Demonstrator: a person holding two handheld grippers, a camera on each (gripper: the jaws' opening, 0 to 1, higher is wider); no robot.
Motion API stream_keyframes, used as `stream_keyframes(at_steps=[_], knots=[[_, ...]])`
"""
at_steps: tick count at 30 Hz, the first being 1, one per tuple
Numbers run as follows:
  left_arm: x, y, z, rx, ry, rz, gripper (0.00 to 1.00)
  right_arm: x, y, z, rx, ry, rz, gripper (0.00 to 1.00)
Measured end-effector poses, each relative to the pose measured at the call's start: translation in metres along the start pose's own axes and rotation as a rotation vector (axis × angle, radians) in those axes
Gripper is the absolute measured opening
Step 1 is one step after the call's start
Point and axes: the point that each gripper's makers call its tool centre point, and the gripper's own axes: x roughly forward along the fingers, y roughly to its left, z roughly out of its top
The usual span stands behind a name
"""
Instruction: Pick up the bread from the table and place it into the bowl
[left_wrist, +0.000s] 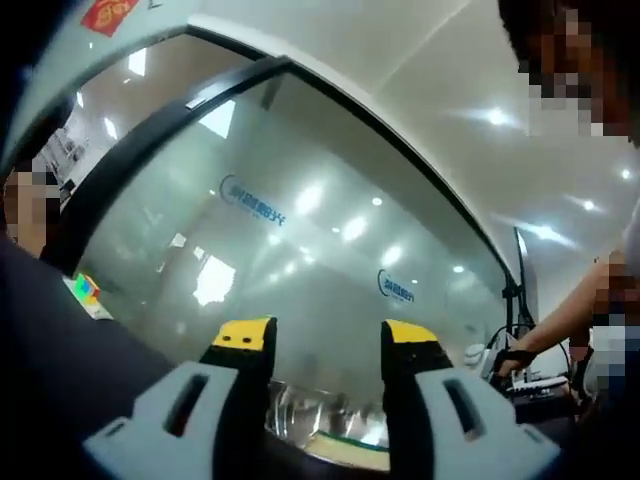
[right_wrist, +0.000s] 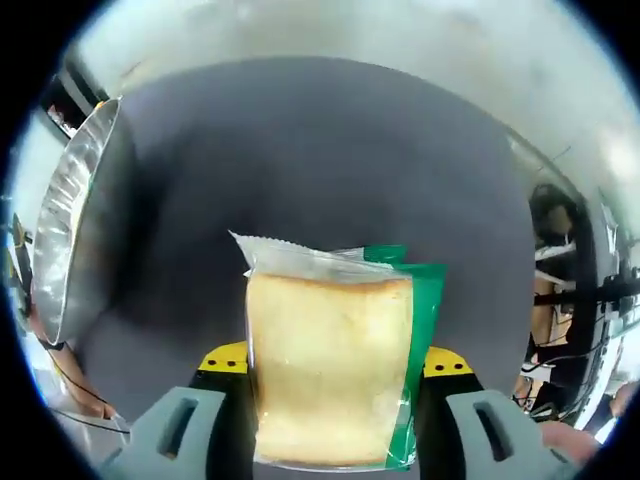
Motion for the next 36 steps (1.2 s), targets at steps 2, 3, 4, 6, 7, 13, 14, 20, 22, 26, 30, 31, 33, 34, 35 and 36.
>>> stream_keyframes(at_steps=[2, 3, 4, 6, 7, 13, 14, 20, 22, 26, 30, 31, 33, 34, 35, 36], knots=[[0.0, 0.0, -0.001, -0.001, 0.003, 0.001, 0.35, -0.003, 0.001, -0.002, -0.019, -0.003, -0.009, 0.53], [0.0, 0.001, -0.001, -0.001, 0.004, 0.001, 0.35, -0.004, -0.001, 0.0, -0.024, -0.003, -0.012, 0.53], [0.0, 0.0, -0.002, -0.001, 0.005, 0.001, 0.35, -0.006, -0.001, 0.001, -0.028, -0.006, -0.014, 0.52], [0.0, 0.0, -0.002, 0.001, 0.006, 0.0, 0.35, -0.008, -0.005, 0.006, -0.031, -0.005, -0.013, 0.52], [0.001, 0.0, -0.003, 0.003, 0.008, -0.001, 0.35, -0.011, -0.005, 0.006, -0.038, -0.006, -0.016, 0.52], [0.001, 0.001, -0.003, 0.008, 0.009, 0.005, 0.35, -0.058, 0.007, 0.032, -0.07, -0.11, 0.009, 0.51], [0.001, 0.001, -0.003, 0.009, 0.008, 0.005, 0.35, -0.066, 0.009, 0.036, -0.069, -0.118, 0.01, 0.51], [0.001, -0.003, -0.005, 0.027, 0.014, -0.003, 0.35, -0.115, 0.065, 0.074, -0.235, -0.174, -0.006, 0.51], [0.001, -0.001, -0.005, 0.04, 0.016, 0.001, 0.35, -0.121, 0.101, 0.086, -0.308, -0.182, 0.019, 0.51], [0.0, 0.001, -0.007, 0.073, 0.029, 0.014, 0.35, -0.129, 0.182, 0.106, -0.47, -0.199, 0.098, 0.51], [0.0, -0.001, -0.01, 0.168, 0.045, 0.019, 0.35, -0.116, 0.258, 0.107, -0.586, -0.189, 0.191, 0.51], [0.0, -0.003, -0.01, 0.177, 0.043, 0.015, 0.35, -0.108, 0.271, 0.106, -0.613, -0.174, 0.2, 0.51], [0.0, -0.007, -0.01, 0.185, 0.044, 0.003, 0.35, -0.089, 0.296, 0.102, -0.666, -0.133, 0.205, 0.51], [0.001, -0.009, -0.012, 0.184, 0.049, -0.004, 0.35, -0.082, 0.302, 0.1, -0.673, -0.112, 0.203, 0.51], [0.001, -0.009, -0.013, 0.184, 0.054, -0.007, 0.35, -0.076, 0.306, 0.099, -0.673, -0.104, 0.201, 0.51], [0.001, -0.009, -0.014, 0.184, 0.057, -0.009, 0.35, -0.069, 0.31, 0.097, -0.684, -0.086, 0.197, 0.51]])
